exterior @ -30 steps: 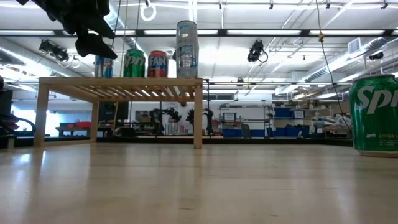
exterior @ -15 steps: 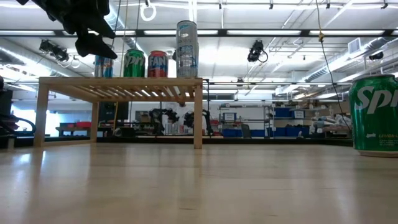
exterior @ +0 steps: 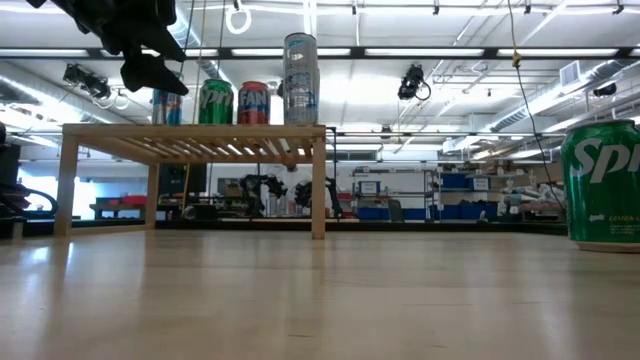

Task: Place canned beverage on shelf
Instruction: Put the orange soda can on the shelf

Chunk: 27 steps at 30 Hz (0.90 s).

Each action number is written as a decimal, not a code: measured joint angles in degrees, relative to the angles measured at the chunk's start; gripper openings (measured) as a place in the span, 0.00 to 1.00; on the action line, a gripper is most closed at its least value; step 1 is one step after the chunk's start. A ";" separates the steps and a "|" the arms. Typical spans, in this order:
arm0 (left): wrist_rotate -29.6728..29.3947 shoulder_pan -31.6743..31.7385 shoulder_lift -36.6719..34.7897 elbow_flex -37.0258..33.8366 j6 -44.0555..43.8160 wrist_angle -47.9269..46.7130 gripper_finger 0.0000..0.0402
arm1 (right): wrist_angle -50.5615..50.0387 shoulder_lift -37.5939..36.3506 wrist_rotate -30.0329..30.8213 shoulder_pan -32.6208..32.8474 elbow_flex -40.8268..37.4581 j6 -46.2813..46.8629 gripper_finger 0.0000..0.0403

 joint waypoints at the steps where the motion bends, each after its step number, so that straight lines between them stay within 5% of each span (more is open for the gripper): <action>1: 0.00 0.00 0.01 0.00 0.00 0.01 0.79 | 0.35 0.00 0.01 -0.19 -0.43 -0.02 0.93; 27: 0.00 0.00 0.02 0.02 0.26 -0.03 0.79 | 5.97 -0.07 -6.96 -6.87 -1.59 5.47 0.76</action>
